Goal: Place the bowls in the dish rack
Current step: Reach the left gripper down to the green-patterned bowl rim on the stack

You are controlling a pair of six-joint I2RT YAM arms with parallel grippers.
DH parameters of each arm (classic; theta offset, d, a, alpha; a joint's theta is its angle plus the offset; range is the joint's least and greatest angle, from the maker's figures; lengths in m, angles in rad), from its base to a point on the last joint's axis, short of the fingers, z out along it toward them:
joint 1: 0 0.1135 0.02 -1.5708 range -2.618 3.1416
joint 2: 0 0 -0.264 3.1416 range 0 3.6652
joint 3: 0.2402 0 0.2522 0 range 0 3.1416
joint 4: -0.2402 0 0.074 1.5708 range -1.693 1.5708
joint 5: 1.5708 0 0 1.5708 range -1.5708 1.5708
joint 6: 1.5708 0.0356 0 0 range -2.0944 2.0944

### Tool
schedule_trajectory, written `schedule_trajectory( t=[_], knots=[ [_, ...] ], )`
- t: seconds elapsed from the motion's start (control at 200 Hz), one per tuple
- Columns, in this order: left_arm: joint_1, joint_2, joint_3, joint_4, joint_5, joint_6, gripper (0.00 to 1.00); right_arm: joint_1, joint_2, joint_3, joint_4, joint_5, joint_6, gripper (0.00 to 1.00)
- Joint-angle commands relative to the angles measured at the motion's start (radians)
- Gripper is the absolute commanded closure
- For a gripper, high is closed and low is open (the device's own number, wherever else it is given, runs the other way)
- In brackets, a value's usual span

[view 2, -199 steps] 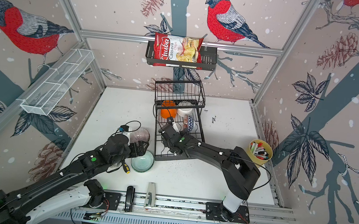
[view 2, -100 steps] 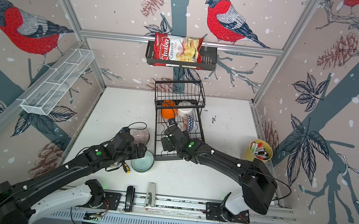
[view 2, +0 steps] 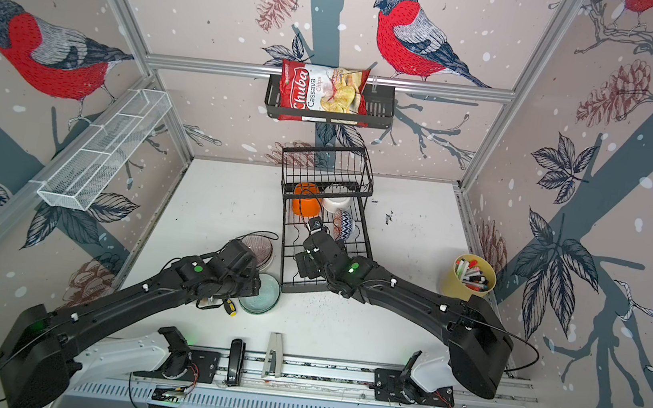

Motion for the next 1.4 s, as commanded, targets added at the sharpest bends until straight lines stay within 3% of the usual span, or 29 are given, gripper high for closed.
schedule_trajectory(
  t=[0.0, 0.22, 0.67, 0.905, 1.396],
  knots=[
    [0.000, 0.025, 0.009, -0.034, 0.024, 0.006, 0.33, 0.002, 0.001, -0.007, 0.022, 0.004, 0.010, 0.06],
    [0.000, 0.068, 0.009, -0.020, 0.059, 0.006, 0.45, 0.003, 0.016, -0.013, 0.025, 0.000, -0.001, 0.06],
    [0.001, 0.047, 0.052, -0.074, 0.028, 0.011, 0.49, 0.003, 0.052, -0.021, 0.043, -0.013, 0.005, 0.06],
    [-0.001, 0.044, 0.051, -0.088, 0.030, 0.010, 0.63, 0.002, 0.060, -0.028, 0.050, -0.019, 0.004, 0.07],
    [-0.001, 0.053, 0.036, -0.095, 0.015, 0.013, 0.78, 0.006, 0.076, -0.032, 0.057, -0.027, 0.006, 0.07]
  ],
)
